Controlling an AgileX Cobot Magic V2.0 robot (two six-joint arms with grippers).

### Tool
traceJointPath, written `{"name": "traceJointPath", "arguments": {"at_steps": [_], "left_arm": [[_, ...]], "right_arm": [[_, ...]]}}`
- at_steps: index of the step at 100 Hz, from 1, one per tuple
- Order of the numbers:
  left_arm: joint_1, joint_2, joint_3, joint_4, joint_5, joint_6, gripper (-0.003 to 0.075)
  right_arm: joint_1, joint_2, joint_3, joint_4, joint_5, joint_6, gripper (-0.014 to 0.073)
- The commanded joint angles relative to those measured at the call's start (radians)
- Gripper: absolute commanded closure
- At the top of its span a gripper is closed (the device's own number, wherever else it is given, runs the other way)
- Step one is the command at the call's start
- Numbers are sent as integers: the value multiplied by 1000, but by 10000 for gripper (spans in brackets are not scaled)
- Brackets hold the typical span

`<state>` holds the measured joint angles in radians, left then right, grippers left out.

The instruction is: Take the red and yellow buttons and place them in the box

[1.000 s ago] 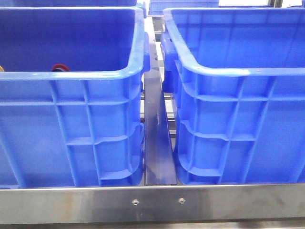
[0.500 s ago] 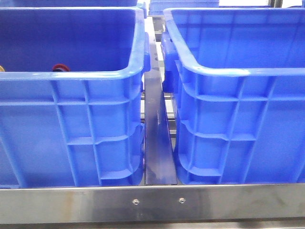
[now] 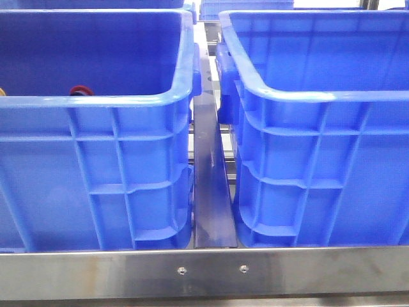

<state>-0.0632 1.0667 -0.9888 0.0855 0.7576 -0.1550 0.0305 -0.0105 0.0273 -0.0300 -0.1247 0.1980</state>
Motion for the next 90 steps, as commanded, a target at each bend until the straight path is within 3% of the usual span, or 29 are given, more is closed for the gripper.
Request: {"name": "traceJointPath", "arguments": {"at_steps": [1, 9, 19, 29, 54, 71, 90], "left_arm": [[-2, 2, -35, -3, -62, 12, 631], [-2, 11, -35, -3, -66, 14, 496], [-2, 11, -35, -19, -87, 14, 271], [-2, 11, -35, -33, -104, 14, 153], [-53, 58, -58, -52, -132, 20, 152], [-174, 190, -147, -48, -128, 20, 152], [-223, 372, -276, -43, -117, 20, 152]], "right_arm": [[-8, -23, -19, -4, -81, -4, 662], [-8, -23, -19, -4, -81, -4, 662], [-8, -23, -19, -4, -81, -4, 662], [-8, -23, -19, -4, -81, -4, 662], [-8, -23, -19, -4, -81, -4, 662], [-8, -23, -19, -4, -81, -4, 662], [-8, -23, -19, -4, -81, -4, 662]]}}
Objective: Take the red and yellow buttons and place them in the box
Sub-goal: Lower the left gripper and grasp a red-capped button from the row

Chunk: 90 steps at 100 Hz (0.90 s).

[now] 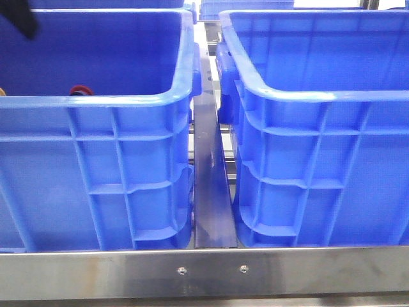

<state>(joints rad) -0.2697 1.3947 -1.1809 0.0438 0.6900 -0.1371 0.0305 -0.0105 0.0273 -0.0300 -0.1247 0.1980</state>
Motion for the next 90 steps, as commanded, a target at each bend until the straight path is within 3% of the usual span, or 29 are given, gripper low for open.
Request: {"name": "traceJointPath", "arguments": {"at_steps": [1, 40, 90], "left_arm": [[-18, 51, -89, 1, -47, 2, 152], [-26, 299, -250, 4, -15, 16, 152], [-24, 403, -259, 46, -34, 16, 155]], "right_arm": [[-8, -23, -19, -4, -81, -4, 662], [-8, -23, -19, -4, -81, -4, 662], [-8, -23, -19, -4, -81, -4, 662]]}}
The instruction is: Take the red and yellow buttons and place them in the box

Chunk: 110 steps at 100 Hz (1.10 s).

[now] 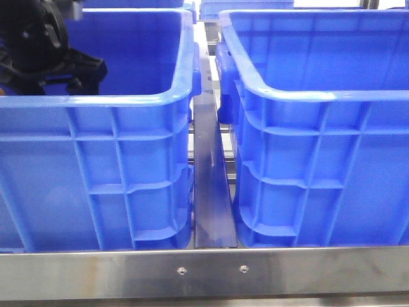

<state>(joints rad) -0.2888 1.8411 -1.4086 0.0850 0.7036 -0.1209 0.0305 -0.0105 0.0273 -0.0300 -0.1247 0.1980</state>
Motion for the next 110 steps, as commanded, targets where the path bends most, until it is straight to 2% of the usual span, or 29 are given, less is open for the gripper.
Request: {"name": "traceJointPath", "arguments": {"at_steps": [1, 9, 16, 33, 37, 70, 110], "left_arm": [[-5, -43, -31, 5, -47, 0, 155], [-5, -43, -33, 5, -47, 0, 190], [-5, -43, -35, 5, -49, 0, 292], [-5, -43, -35, 5, -61, 0, 673], [-5, -46, -35, 5, -64, 0, 741], [-17, -202, -1, 2, -53, 0, 739], [-104, -628, 273, 1, -64, 0, 739]], "right_arm": [[-8, -23, -19, -4, -81, -4, 662], [-8, -23, -19, -4, -81, -4, 662], [-8, -23, -19, -4, -81, -4, 662], [-8, -23, -19, -4, -81, -4, 662], [-8, -23, -19, -4, -81, -4, 662], [-8, -23, -19, -4, -81, -4, 662], [-8, -23, -19, -4, -81, -4, 662]]}}
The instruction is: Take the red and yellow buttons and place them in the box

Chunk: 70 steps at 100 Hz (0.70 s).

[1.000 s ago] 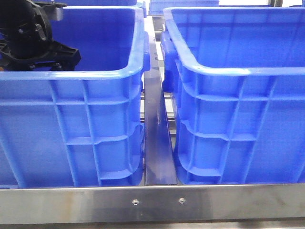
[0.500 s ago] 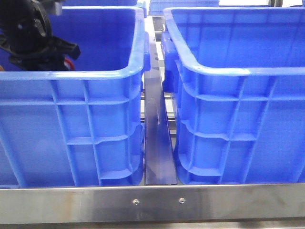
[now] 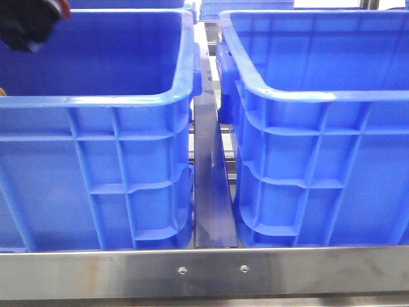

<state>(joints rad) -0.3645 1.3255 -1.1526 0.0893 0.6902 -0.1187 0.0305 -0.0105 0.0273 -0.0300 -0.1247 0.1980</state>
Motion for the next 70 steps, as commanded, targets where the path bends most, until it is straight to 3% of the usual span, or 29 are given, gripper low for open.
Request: {"name": "traceJointPath", "arguments": {"at_steps": [1, 34, 56, 70], "left_arm": [[-30, -128, 24, -4, -51, -2, 739], [-182, -373, 110, -8, -51, -2, 739], [-237, -376, 110, -6, -51, -2, 739], [-239, -361, 110, -4, -53, -2, 739]], "right_arm": [[-8, -23, -19, -4, -81, -4, 662], [-8, -23, -19, -4, -90, -4, 662], [-8, -23, -37, -4, -109, 3, 662], [-7, -15, -139, -4, -5, 75, 662]]}}
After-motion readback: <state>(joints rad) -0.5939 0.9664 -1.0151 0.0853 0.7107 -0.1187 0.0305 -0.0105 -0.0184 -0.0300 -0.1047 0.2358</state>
